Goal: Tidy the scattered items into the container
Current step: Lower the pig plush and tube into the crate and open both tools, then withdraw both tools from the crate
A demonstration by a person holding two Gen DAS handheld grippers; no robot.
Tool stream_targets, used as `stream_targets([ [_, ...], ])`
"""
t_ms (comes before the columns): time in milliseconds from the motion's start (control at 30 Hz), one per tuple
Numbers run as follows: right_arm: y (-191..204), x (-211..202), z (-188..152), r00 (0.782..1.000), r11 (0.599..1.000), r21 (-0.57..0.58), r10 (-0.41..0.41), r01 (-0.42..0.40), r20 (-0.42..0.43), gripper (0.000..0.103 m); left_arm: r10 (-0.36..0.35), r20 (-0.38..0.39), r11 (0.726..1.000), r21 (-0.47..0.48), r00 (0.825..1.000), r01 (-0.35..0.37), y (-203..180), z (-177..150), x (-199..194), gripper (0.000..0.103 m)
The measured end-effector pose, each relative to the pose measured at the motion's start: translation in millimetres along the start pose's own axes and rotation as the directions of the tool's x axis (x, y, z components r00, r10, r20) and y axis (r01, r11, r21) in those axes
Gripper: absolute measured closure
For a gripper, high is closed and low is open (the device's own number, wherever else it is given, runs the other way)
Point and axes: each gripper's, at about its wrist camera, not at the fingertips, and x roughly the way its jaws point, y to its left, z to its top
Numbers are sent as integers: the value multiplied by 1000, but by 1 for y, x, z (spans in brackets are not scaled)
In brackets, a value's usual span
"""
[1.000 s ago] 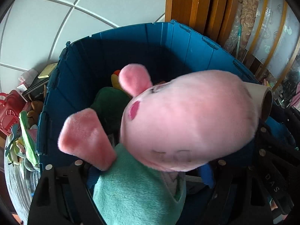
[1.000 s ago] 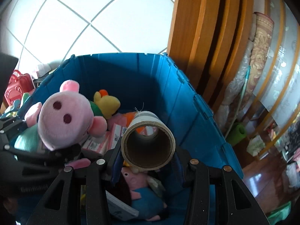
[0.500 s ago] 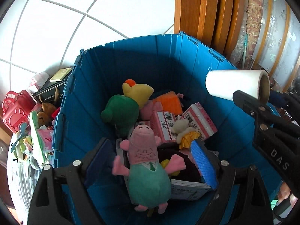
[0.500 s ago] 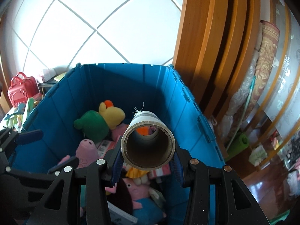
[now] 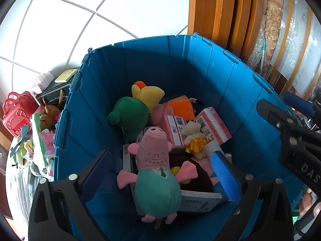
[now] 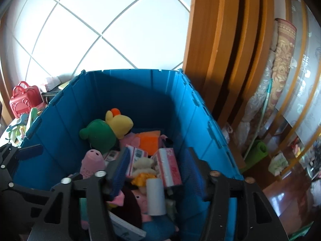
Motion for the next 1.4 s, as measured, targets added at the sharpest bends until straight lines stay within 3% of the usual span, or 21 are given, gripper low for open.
stream_targets([
  [133,-2,-17,-12,1000,1000,21,-6,5,15,17,12,52,1000,-10,999,-12,7,-9,-21,0],
  [200,-3,-31,-18,999,999,45,-9,7,32,0,19,85,1000,-13,996,-18,13,-15,-35,0],
  [500,20,-110,-46,986,997,81,-21,7,167,0,43,265,997,-69,963,-25,64,-61,-111,0],
  [733,80,-144,-60,981,999,35,28,-35,192,0,61,315,995,-100,947,-31,112,-102,-155,0],
  [833,108,-155,-71,981,998,21,48,-53,186,0,83,318,993,-108,945,-51,129,-121,-169,0],
  [967,142,-172,-82,981,998,-11,62,-61,184,0,55,296,991,-132,954,-17,153,-138,-181,0],
  [1067,159,-182,-88,983,999,-7,44,-43,181,0,95,304,989,-136,948,-56,161,-144,-190,0],
  [1400,169,-195,-96,982,1000,-17,16,-13,187,0,98,312,987,-152,945,-52,162,-158,-205,0],
])
